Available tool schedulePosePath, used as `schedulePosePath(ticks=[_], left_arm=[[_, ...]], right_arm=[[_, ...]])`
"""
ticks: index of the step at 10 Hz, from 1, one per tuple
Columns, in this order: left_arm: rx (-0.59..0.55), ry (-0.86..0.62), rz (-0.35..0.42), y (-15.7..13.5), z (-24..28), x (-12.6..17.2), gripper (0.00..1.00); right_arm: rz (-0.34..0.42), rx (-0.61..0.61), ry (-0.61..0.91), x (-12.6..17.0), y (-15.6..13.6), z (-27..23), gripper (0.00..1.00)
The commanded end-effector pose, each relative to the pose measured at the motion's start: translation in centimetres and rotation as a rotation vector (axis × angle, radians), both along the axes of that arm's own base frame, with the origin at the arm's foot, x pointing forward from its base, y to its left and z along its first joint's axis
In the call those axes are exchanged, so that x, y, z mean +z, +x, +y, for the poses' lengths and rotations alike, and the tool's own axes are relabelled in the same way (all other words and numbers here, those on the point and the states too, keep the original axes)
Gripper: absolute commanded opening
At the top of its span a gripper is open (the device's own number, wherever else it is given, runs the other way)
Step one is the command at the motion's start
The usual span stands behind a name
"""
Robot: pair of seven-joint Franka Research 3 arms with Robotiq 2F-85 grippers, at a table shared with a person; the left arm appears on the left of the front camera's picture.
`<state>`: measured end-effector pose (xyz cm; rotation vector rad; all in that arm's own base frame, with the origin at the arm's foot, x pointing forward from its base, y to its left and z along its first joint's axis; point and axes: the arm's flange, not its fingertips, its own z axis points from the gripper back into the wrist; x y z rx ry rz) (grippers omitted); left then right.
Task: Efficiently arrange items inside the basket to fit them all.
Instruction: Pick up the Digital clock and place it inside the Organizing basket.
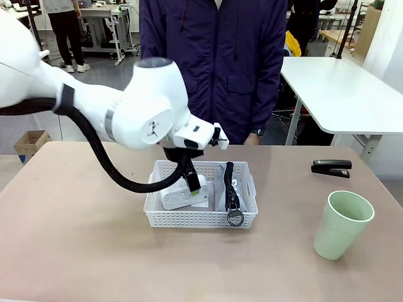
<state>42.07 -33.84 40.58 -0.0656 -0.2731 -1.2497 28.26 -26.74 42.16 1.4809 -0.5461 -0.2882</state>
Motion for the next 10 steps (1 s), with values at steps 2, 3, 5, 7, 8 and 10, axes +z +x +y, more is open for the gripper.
schedulePosePath(ticks=[2, 3, 5, 7, 8, 10], left_arm=[[-0.006, -0.107, 0.051, -3.8, 8.9, 8.6, 1.0], [0.046, -0.17, 0.078, -3.8, 13.2, 10.9, 1.0], [0.192, -0.385, 0.184, -3.0, 24.8, 13.4, 1.0], [0.209, -0.699, 0.286, -3.1, 36.7, 11.7, 1.0], [0.255, -0.864, 0.306, -3.3, 41.9, 10.0, 1.0], [0.547, -1.1, 0.416, -3.6, 49.6, 5.7, 0.74]], right_arm=[[-0.032, -0.004, 0.002, 0.1, 0.1, 0.0, 1.0], [-0.032, -0.004, 0.002, 0.1, 0.1, 0.0, 1.0], [-0.032, -0.004, 0.002, 0.1, 0.1, 0.0, 1.0], [-0.032, -0.004, 0.002, 0.1, 0.1, 0.0, 1.0], [-0.032, -0.004, 0.002, 0.1, 0.1, 0.0, 1.0], [-0.032, -0.004, 0.002, 0.1, 0.1, 0.0, 1.0]])
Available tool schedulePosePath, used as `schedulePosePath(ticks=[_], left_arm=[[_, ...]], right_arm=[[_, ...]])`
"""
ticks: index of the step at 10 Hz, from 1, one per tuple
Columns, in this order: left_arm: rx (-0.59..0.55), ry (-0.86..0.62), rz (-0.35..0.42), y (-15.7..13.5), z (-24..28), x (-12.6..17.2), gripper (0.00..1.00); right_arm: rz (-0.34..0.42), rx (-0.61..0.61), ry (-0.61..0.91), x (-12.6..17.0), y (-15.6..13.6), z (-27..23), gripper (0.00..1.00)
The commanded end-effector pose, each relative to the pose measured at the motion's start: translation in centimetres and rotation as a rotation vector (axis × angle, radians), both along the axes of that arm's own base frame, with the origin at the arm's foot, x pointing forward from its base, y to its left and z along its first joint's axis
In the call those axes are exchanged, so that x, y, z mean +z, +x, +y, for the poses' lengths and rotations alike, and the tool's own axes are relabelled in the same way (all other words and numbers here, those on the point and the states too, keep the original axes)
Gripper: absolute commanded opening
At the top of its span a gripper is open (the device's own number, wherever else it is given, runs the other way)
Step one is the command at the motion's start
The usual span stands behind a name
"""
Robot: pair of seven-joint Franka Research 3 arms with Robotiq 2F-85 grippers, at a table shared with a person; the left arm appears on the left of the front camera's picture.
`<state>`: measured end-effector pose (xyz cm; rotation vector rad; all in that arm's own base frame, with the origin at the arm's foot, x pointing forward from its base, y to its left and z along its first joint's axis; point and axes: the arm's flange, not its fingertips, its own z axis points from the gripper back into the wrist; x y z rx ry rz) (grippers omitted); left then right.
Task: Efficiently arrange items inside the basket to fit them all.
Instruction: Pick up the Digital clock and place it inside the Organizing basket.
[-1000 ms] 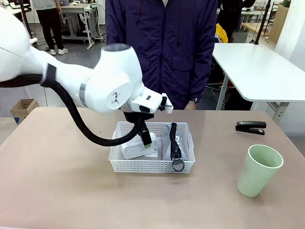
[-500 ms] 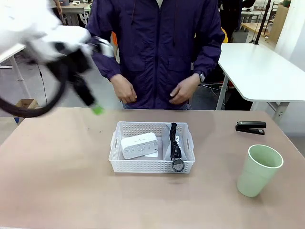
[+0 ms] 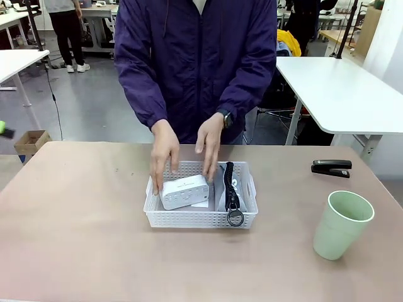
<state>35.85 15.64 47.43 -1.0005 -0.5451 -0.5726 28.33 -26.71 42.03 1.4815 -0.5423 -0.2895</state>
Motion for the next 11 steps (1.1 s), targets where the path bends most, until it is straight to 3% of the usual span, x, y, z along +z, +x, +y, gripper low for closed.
schedulePosePath(ticks=[1, 2, 4, 5, 6, 7, 11], left_arm=[[0.133, -0.188, 0.186, 2.4, 2.3, -3.3, 0.74], [0.218, -0.269, 0.276, 2.4, 3.8, -5.4, 0.74], [0.243, -0.338, 0.362, 2.9, 4.5, -8.1, 0.74], [0.238, -0.323, 0.364, 3.4, 4.2, -8.0, 0.74], [0.15, -0.324, 0.3, 3.8, 3.5, -7.5, 0.74], [0.234, -0.319, 0.37, 2.5, 4.7, -10.2, 0.74], [0.234, -0.319, 0.37, 2.5, 4.7, -10.2, 0.74]], right_arm=[[-0.035, -0.006, 0.001, 0.2, 0.0, 0.0, 1.0], [-0.035, -0.006, 0.001, 0.2, 0.0, 0.0, 1.0], [-0.035, -0.006, 0.001, 0.2, 0.0, 0.0, 1.0], [-0.035, -0.006, 0.001, 0.2, 0.0, 0.0, 1.0], [-0.035, -0.006, 0.001, 0.2, 0.0, 0.0, 1.0], [-0.035, -0.006, 0.001, 0.2, 0.0, 0.0, 1.0], [-0.035, -0.006, 0.001, 0.2, 0.0, 0.0, 1.0]])
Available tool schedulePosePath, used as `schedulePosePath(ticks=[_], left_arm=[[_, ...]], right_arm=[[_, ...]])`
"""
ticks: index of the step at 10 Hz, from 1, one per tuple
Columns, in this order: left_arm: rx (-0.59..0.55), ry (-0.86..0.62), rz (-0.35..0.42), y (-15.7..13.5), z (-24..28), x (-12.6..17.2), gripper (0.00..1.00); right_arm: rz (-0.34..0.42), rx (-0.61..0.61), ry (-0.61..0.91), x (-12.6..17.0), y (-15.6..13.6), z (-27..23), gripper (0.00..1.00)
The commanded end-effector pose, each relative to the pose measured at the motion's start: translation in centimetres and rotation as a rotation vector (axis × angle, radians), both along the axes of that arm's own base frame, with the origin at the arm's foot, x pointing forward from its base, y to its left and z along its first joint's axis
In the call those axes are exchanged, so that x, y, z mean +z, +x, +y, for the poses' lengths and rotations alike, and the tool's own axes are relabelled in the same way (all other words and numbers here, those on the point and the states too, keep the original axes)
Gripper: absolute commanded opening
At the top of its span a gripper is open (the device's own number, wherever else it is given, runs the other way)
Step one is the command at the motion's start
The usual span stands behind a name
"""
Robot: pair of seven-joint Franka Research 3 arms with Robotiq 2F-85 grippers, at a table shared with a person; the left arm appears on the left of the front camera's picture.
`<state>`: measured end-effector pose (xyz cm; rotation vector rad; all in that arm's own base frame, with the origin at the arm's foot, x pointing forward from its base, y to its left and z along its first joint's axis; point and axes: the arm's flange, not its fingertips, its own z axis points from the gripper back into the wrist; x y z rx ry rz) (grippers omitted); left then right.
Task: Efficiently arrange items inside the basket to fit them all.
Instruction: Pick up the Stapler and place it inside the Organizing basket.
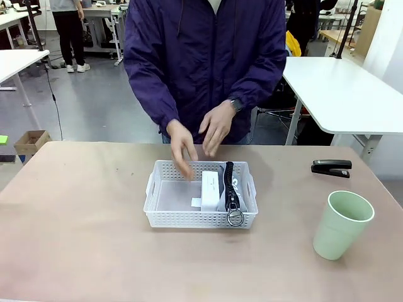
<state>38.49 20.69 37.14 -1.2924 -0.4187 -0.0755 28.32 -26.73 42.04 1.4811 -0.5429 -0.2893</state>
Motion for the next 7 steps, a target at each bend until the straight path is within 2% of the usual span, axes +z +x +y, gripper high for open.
schedulePosePath(ticks=[1, 7], left_arm=[[-0.005, 0.004, -0.006, -0.1, -0.38, 0.05, 0.74], [-0.005, 0.004, -0.006, -0.1, -0.38, 0.05, 0.74]], right_arm=[[-0.035, -0.005, 0.002, 0.22, 0.0, 0.01, 1.0], [-0.035, -0.005, 0.002, 0.22, 0.0, 0.01, 1.0]])
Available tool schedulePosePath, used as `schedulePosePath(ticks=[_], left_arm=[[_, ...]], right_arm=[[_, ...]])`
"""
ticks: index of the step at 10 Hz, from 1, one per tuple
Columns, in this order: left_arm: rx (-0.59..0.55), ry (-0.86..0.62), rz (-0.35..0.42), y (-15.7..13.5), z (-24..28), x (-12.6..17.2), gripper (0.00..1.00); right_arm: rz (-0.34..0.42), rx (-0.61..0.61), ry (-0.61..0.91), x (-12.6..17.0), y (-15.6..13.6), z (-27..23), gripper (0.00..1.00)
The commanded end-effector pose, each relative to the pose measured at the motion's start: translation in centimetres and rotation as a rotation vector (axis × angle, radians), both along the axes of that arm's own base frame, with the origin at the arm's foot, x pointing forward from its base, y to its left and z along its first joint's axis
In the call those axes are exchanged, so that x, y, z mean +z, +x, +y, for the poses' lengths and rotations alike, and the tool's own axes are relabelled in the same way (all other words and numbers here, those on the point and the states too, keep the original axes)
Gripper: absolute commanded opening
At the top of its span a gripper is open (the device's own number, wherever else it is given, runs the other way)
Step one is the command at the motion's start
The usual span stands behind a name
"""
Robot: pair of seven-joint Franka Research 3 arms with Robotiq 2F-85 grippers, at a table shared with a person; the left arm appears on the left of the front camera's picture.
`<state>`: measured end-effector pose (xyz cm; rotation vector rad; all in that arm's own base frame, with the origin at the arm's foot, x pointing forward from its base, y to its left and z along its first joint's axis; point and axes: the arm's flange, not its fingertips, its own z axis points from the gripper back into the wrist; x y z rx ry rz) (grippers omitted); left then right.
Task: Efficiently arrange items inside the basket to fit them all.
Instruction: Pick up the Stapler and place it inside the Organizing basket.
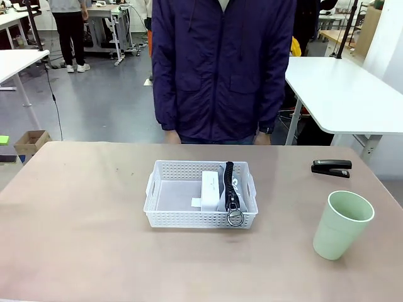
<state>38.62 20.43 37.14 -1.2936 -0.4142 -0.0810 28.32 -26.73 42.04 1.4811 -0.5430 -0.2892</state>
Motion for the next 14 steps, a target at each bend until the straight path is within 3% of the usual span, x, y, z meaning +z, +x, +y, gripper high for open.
schedulePosePath(ticks=[1, 3, 4, 5, 7, 10, 13, 14], left_arm=[[0.002, 0.004, -0.006, -0.2, -0.1, 0.1, 0.74], [0.002, 0.004, -0.006, -0.2, -0.1, 0.1, 0.74], [0.002, 0.004, -0.006, -0.2, -0.1, 0.1, 0.74], [0.002, 0.004, -0.006, -0.2, -0.1, 0.1, 0.74], [0.002, 0.004, -0.006, -0.2, -0.1, 0.1, 0.74], [0.002, 0.004, -0.006, -0.2, -0.1, 0.1, 0.74], [0.002, 0.004, -0.006, -0.2, -0.1, 0.1, 0.74], [0.002, 0.004, -0.006, -0.2, -0.1, 0.1, 0.74]], right_arm=[[-0.035, -0.005, 0.002, 0.2, 0.0, 0.0, 1.0], [-0.035, -0.005, 0.002, 0.2, 0.0, 0.0, 1.0], [0.0, 0.0, 0.0, 0.0, 0.0, 0.0, 1.0], [-0.012, -0.014, -0.168, 1.5, 1.3, 2.1, 1.0], [-0.03, 0.097, -0.449, 4.1, 4.7, 6.2, 1.0], [-0.063, 0.172, -0.876, 5.3, 10.2, 11.2, 1.0], [-0.236, 0.345, -1.179, 5.2, 13.9, 15.9, 1.0], [-0.26, 0.406, -1.257, 4.8, 16.1, 17.6, 1.0]])
